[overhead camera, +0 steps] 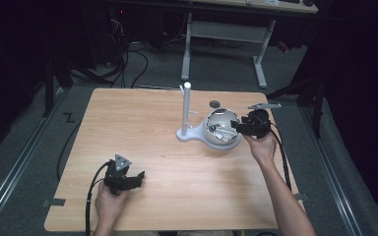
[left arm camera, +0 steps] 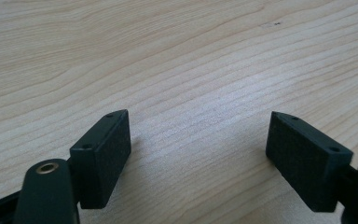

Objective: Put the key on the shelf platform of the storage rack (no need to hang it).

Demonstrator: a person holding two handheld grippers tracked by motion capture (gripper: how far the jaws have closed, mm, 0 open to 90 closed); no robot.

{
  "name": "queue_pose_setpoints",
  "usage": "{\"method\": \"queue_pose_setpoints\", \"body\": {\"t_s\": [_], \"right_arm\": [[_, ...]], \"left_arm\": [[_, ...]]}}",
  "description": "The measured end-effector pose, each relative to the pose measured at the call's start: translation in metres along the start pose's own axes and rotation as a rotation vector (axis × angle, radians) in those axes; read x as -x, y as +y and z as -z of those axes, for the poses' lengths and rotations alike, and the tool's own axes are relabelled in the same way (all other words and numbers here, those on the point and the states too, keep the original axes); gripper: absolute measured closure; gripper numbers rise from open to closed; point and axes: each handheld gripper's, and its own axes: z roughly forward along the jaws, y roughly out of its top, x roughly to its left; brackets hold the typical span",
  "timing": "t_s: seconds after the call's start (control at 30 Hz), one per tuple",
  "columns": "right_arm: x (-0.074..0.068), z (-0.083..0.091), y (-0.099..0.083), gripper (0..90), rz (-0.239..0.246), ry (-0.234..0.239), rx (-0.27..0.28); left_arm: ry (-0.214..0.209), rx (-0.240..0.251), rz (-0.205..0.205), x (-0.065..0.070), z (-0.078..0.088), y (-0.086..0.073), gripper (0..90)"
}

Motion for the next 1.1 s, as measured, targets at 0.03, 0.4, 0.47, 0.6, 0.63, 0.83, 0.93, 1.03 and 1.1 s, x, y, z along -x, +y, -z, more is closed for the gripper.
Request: {"method": "queue_pose_setpoints", "body": {"t_s": [0.03, 0.4, 0.47, 0.6, 0.63, 0.83, 0.93, 1.03, 1.1], "right_arm": [[0.001, 0.002, -0.001, 46.6, 0.003, 0.001, -0.002], [0.013, 0.014, -0.015, 48.4, -0.029, -0.008, 0.012], [0.015, 0.017, -0.017, 49.2, -0.032, -0.007, 0.015], [0.019, 0.022, -0.019, 50.7, -0.04, -0.005, 0.019], [0.019, 0.024, -0.02, 50.8, -0.049, 0.002, 0.017], [0.021, 0.032, -0.027, 51.1, -0.05, -0.007, 0.036], [0.02, 0.039, -0.029, 51.5, -0.043, -0.011, 0.04], [0.02, 0.046, -0.03, 52.8, -0.039, -0.002, 0.05], [0.021, 0.049, -0.034, 52.8, -0.053, 0.007, 0.056]], "left_arm": [[0.0, 0.0, 0.0, 0.0, 0.0, 0.0, 22.4], [0.0, 0.0, 0.0, 0.0, 0.0, 0.0, 22.5], [0.0, 0.0, 0.0, 0.0, 0.0, 0.0, 22.4], [-0.003, -0.002, 0.001, 0.0, 0.0, 0.0, 22.8], [-0.002, -0.001, 0.002, 0.0, 0.0, 0.0, 22.9], [-0.003, 0.0, 0.003, 0.0, 0.0, 0.0, 23.1], [-0.003, 0.001, 0.003, 0.0, 0.0, 0.0, 23.1], [-0.003, 0.0, 0.003, 0.0, 0.0, 0.0, 23.1], [-0.002, 0.0, 0.002, 0.0, 0.0, 0.0, 23.1]]}}
